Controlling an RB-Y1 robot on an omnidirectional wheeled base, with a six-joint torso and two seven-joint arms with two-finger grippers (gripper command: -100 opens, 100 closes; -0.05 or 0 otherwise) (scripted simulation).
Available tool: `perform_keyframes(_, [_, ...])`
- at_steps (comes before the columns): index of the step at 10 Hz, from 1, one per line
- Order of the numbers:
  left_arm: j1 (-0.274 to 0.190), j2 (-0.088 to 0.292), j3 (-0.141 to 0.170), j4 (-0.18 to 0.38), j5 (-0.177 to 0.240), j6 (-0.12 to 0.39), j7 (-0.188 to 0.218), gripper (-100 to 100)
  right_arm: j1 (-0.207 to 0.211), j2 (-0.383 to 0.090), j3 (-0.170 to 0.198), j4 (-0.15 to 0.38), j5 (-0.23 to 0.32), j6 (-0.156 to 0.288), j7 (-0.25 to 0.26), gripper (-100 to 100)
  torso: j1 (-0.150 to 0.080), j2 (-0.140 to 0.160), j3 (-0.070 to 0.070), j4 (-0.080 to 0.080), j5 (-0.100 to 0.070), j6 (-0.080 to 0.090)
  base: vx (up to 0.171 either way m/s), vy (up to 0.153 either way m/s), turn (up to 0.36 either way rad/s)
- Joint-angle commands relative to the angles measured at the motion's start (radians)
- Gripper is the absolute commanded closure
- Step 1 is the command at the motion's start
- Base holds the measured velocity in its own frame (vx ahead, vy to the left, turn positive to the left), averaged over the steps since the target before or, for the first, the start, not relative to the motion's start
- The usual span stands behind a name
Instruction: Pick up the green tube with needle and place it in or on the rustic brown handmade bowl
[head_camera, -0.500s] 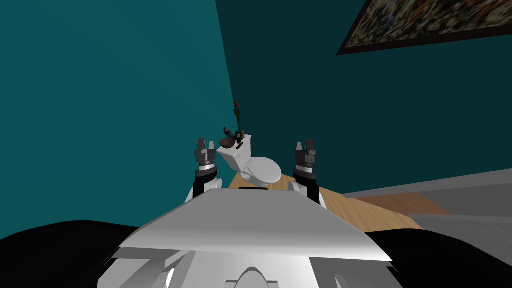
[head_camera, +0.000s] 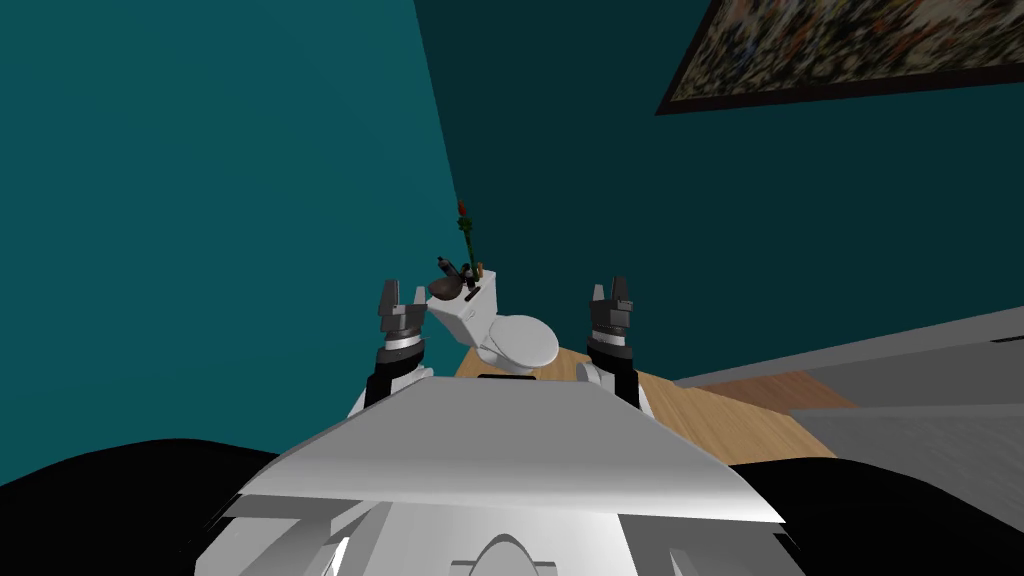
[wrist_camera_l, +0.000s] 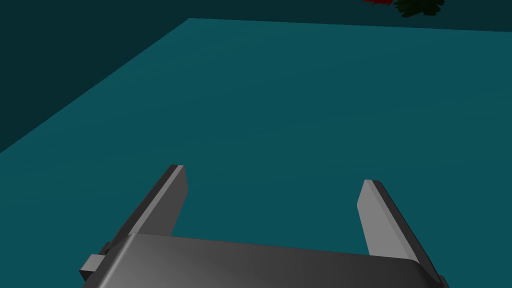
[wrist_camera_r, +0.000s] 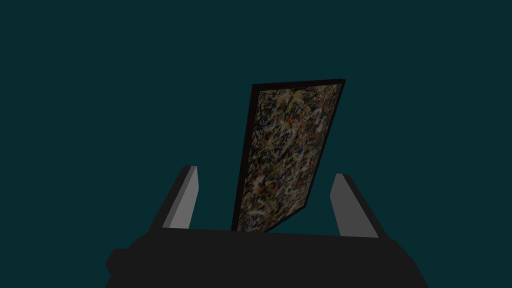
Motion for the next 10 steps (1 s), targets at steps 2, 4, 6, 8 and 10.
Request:
perform_keyframes(2, [0.042, 0.038, -0.002, -0.023, 0.071, -0.017, -0.009, -100, 0.0, 0.0, 0.0, 0.0, 0.0, 0.0, 0.0, 0, 0.001, 0.0, 0.0, 0.0, 0.0, 0.0, 0.047, -0.046, -0.058])
perform_keyframes(4, [0.075, 0.057, -0.005, -0.035, 0.118, -0.033, -0.015, -100, 0.0, 0.0, 0.0, 0.0, 0.0, 0.0, 0.0, 0, 0.001, 0.0, 0.0, 0.0, 0.0, 0.0, 0.04, -0.039, -0.09])
perform_keyframes(6, [0.112, 0.073, -0.008, -0.047, 0.169, -0.051, -0.022, -100, 0.0, 0.0, 0.0, 0.0, 0.0, 0.0, 0.0, 0, 0.001, 0.001, 0.0, 0.0, 0.0, 0.0, 0.038, -0.04, -0.085])
perform_keyframes(8, [0.151, 0.088, -0.012, -0.06, 0.224, -0.071, -0.03, -100, 0.0, 0.0, 0.0, 0.0, 0.0, 0.0, 0.0, 0, 0.001, 0.0, 0.0, 0.0, 0.0, 0.0, 0.035, -0.028, -0.091])
perform_keyframes(10, [0.192, 0.101, -0.016, -0.073, 0.285, -0.091, -0.038, -100, 0.0, 0.0, 0.0, 0.0, 0.0, 0.0, 0.0, 0, 0.004, 0.002, 0.001, 0.0, 0.001, 0.0, 0.002, 0.013, -0.038])
